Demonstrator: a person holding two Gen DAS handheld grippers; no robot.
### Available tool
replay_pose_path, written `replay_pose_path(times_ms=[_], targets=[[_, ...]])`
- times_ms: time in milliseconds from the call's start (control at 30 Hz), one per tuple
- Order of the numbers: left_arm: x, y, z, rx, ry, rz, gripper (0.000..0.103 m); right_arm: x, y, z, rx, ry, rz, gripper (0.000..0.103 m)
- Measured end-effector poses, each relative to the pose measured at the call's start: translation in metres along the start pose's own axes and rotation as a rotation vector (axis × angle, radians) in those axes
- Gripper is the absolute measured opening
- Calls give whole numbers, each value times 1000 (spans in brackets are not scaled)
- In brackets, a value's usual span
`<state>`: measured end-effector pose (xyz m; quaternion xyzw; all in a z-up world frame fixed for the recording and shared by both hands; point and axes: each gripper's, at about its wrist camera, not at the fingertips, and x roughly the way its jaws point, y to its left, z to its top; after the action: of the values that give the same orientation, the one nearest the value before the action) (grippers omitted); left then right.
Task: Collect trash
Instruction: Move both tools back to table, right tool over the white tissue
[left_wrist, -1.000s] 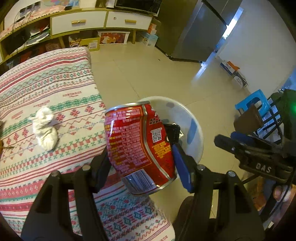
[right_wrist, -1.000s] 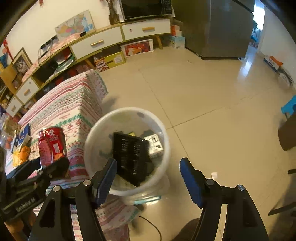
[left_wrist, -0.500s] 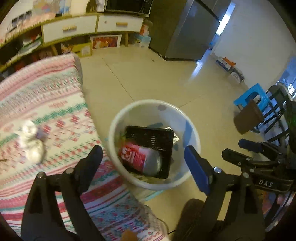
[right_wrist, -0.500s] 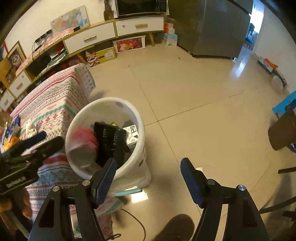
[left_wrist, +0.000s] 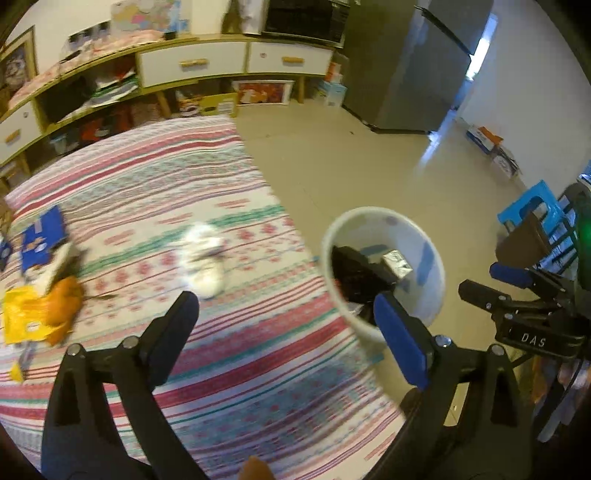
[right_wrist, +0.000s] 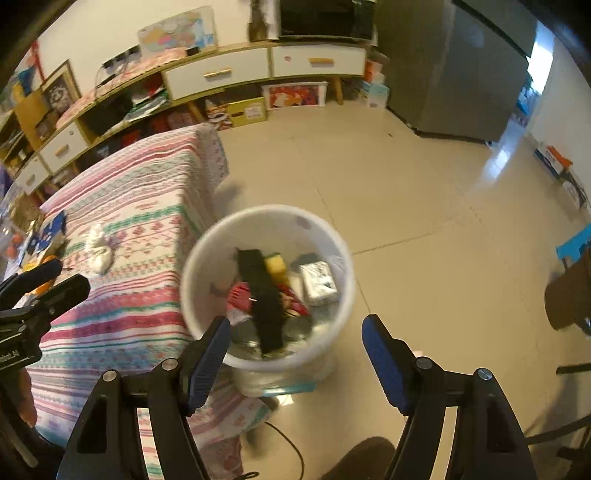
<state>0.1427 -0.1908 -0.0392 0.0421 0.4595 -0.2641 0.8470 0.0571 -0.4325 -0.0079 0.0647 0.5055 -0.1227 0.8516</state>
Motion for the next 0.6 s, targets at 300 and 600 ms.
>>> replay_pose_path(times_ms=[300,600], targets=[[-35,72,-16,-62,-8,123,99,4,70,14,-79,-19,59,78],[-60,155,-29,-181,10,214,99,22,132,19,-157,-4,92,79]])
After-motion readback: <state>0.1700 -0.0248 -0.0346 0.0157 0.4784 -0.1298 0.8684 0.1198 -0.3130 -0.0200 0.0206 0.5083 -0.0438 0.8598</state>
